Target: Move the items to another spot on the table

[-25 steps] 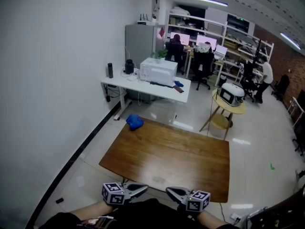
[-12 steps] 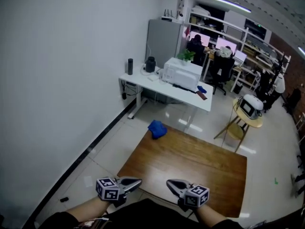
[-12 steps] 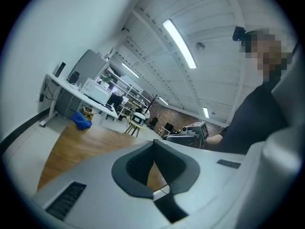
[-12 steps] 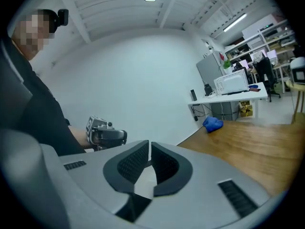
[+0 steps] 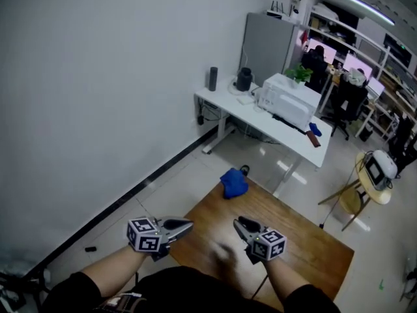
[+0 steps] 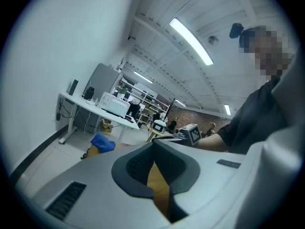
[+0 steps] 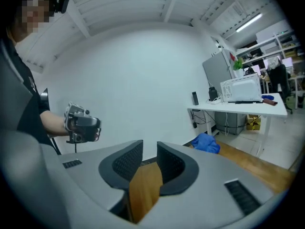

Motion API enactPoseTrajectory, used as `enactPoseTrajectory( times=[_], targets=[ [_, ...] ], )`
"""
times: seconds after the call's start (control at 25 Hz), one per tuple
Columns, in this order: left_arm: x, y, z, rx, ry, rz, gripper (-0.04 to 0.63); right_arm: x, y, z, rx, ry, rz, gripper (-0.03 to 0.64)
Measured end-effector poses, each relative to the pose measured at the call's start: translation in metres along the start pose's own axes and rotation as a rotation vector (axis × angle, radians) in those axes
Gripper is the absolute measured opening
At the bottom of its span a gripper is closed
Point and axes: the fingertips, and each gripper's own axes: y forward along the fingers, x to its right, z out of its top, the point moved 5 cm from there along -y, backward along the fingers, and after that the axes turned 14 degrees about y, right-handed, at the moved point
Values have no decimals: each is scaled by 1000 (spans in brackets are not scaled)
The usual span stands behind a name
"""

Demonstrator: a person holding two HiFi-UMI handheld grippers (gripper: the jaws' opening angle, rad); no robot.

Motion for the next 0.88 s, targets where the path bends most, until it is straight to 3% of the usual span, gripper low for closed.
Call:
enactPoseTrajectory(
  times=[0.16,0.28,0.4,0.64,0.88],
  targets=[
    [-56,8,8,-17,4,21,-8,51,69,33,-41,-72,-82,209],
    [-93,17,-6,-30,-25,16,-8,91,122,54,-73,-124,-186,244],
    [-122,30,-27,-52,-53,-37,-8,146,178,63,-118,-125,-317,262],
    [-119,23,-75,-146,-156,-103,-8,223,237,45,-203,-112,-509,264],
    [-120,-14,-88,-212,-177,-83,-8,238,269,18,-301,-63,-542,275]
  ],
)
